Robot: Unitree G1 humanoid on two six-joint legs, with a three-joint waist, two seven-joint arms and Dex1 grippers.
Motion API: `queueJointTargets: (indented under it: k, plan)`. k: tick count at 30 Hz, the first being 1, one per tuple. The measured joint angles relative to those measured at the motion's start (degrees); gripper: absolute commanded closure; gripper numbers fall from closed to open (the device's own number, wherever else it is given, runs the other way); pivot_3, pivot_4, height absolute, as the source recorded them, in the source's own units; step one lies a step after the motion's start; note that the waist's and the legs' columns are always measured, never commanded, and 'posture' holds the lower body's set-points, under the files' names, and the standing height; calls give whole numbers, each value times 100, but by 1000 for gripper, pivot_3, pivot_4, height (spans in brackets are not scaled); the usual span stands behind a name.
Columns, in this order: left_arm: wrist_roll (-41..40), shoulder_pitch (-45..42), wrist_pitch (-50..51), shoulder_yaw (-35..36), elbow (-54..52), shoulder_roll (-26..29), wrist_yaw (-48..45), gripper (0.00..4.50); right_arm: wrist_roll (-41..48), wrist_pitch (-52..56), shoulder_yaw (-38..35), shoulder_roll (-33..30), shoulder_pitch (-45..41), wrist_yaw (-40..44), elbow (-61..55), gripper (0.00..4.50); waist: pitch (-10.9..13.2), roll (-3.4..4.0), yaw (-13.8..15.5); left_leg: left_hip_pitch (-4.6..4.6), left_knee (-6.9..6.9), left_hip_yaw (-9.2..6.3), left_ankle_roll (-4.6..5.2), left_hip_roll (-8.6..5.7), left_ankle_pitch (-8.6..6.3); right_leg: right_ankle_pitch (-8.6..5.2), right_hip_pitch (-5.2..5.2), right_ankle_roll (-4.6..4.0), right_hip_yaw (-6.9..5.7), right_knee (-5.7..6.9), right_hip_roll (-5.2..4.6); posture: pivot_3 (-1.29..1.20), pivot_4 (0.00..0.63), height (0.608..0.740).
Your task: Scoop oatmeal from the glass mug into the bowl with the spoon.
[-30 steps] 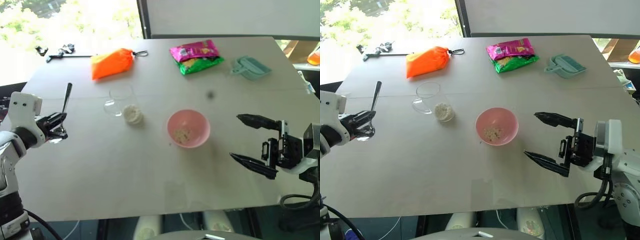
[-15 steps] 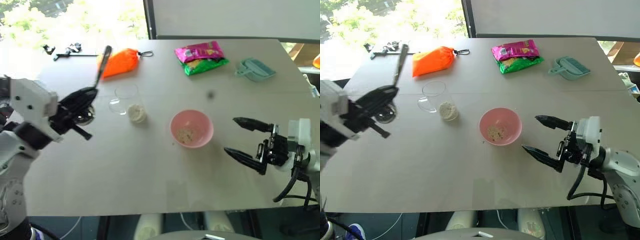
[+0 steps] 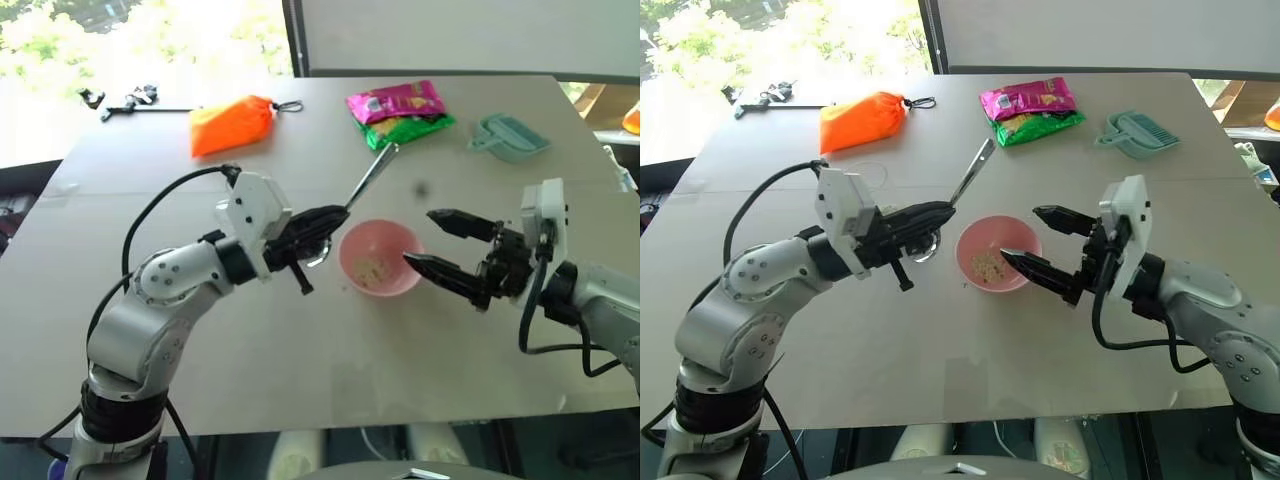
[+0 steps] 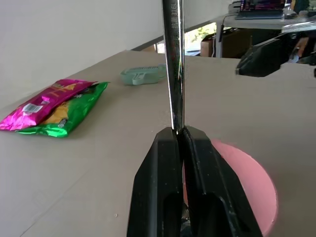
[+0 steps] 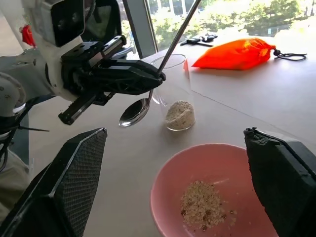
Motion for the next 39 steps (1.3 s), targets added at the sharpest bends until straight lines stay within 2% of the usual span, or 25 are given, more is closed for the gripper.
queueJointTargets:
  k: [3, 4, 5, 6, 11, 17, 25, 28, 32, 35, 36, 39]
  plan:
    - [24, -48, -84, -204, 71, -88, -72, 4471, 536, 239, 77, 164, -308, -643, 113, 0, 0, 0, -4, -8, 0, 3, 0, -1, 0, 0, -8, 0, 1, 0, -1, 0, 150, 740]
    - [34, -68, -129, -287, 86, -97, -97, 4500, 696, 304, 94, 176, -386, -818, 120, 394, 0, 0, -3, -7, 0, 1, 0, 0, 0, 0, -9, 0, 0, 0, -1, 0, 150, 740]
    - [44, -73, -153, -313, 95, -97, -118, 4500, 743, 328, 96, 183, -411, -885, 124, 524, 0, 0, -3, -7, 0, 1, 0, 0, 0, 0, -9, 0, 0, 1, -1, 0, 150, 740]
    - [114, -127, -253, -393, 199, -106, -197, 4500, 789, 352, 152, 250, -497, -1046, 193, 898, 0, 0, -4, -5, 0, 0, 0, 0, 0, 0, -9, 0, 0, 4, 0, 0, 150, 740]
    - [367, -492, -629, -953, 670, -250, -544, 4500, 930, 501, 484, 594, -899, -1551, 434, 898, 0, 0, -5, -3, 2, 1, 0, -1, 1, 0, -10, 0, 1, 11, 0, 0, 150, 740]
    - [658, -607, -985, -1193, 1026, -274, -824, 4500, 1204, 636, 597, 753, -1121, -1896, 605, 898, 1, 1, -15, -11, -4, 1, 0, -1, 1, 0, -19, 0, 0, 5, 0, 0, 150, 740]
    - [896, -615, -1295, -1199, 1201, -174, -1089, 4500, 1645, 905, 488, 296, -1290, -1897, 812, 898, 2, 3, -12, -10, -3, 0, 0, -1, 1, 0, -19, 0, 0, 7, 0, 0, 150, 740]
    - [939, -615, -1317, -1199, 1233, -211, -1072, 4500, 1734, 916, 472, 304, -1365, -1932, 887, 898, 2, 3, -14, -10, -4, 0, 0, 0, 1, 0, -19, 0, 0, 7, 1, 0, 150, 740]
    - [956, -612, -1317, -1189, 1251, -258, -996, 4500, 1770, 905, 472, 420, -1377, -2081, 903, 2645, 2, 2, -12, -14, -3, 0, 0, -1, 1, 0, -20, 0, 0, 5, 0, 0, 150, 740]
    - [957, -589, -1317, -1176, 1249, -257, -964, 4500, 1800, 901, 472, 470, -1360, -2155, 901, 4224, 2, 3, -12, -14, -3, -1, 0, -1, 1, 0, -21, 0, 0, 6, 0, 0, 150, 740]
    - [954, -574, -1318, -1176, 1244, -255, -971, 4500, 1792, 901, 472, 475, -1349, -2173, 901, 4378, 2, 3, -12, -14, -3, -1, 0, 0, 1, 0, -21, 0, 0, 6, 0, 0, 150, 740]
    - [952, -566, -1325, -1176, 1239, -238, -974, 4500, 1795, 902, 472, 467, -1330, -2159, 911, 4378, 2, 3, -12, -15, -3, -1, 0, 0, 1, 0, -23, 0, 0, 7, 0, 0, 150, 740]
